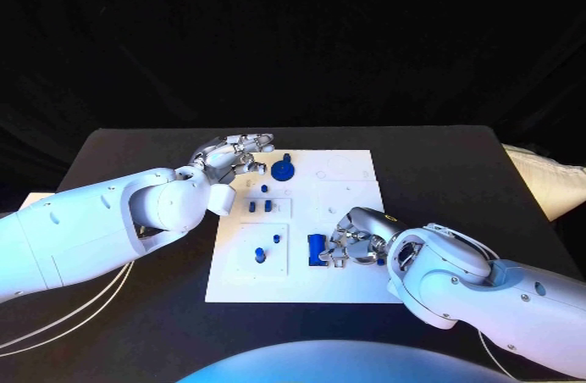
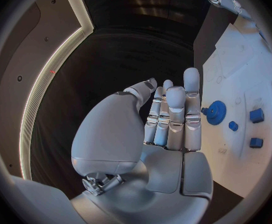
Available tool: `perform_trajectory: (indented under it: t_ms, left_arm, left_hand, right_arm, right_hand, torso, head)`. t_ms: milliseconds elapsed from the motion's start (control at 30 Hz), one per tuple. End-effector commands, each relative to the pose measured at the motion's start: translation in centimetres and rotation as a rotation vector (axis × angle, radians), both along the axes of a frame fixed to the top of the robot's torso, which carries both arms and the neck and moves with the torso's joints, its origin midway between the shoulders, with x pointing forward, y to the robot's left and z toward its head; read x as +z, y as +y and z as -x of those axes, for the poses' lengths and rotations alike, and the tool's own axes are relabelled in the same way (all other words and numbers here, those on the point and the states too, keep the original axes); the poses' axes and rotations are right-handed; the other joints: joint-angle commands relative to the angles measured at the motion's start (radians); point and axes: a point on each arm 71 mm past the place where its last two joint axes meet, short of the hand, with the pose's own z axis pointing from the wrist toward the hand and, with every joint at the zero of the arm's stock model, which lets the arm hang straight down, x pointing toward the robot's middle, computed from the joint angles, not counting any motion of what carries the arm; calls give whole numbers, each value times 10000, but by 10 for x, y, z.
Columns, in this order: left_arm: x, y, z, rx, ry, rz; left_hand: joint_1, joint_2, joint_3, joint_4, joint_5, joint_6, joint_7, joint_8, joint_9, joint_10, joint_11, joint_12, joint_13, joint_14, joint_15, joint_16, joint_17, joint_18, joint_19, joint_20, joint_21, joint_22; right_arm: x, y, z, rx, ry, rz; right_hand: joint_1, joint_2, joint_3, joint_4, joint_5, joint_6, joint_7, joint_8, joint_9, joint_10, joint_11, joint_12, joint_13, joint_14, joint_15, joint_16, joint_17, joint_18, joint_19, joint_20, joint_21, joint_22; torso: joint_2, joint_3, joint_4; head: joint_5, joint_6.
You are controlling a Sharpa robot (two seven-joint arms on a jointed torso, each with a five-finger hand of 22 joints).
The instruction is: Assemble the parts on the task board
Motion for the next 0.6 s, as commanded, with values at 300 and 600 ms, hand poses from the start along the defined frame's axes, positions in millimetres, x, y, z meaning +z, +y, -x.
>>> perform_trajectory:
  t_ms: [300, 600]
  left_arm:
    - [1, 0, 0, -136, -72, 83]
    - [1, -1, 1, -189, -67, 86]
  left_hand:
    - [4, 115, -47, -3, 10, -41, 5, 67, -11, -51, -13, 22, 14, -16, 67, 37, -12, 111, 7, 34, -57, -12]
    - [8, 127, -60, -4, 8, -46, 1, 90, -10, -74, -15, 70, 26, -23, 67, 43, -27, 111, 12, 35, -69, -17]
  right_arm:
    - [13, -15, 4, -309, -623, -136]
    - [31, -57, -2, -705, -1460, 851]
  right_hand:
    - [-319, 93, 32, 404, 677, -313, 128, -340, -88, -63, 31, -183, -85, 681, 9, -166, 877, -97, 29, -23, 34, 832]
    - [-310, 49, 212, 748, 1237, -550, 289, -771, -315, -304, 170, -723, -395, 646, 128, -285, 723, -73, -36, 92, -35, 738]
  torso:
    - [-3, 17, -28]
    - [-32, -13, -132]
  head:
    - [-4, 13]
    - [-157, 61]
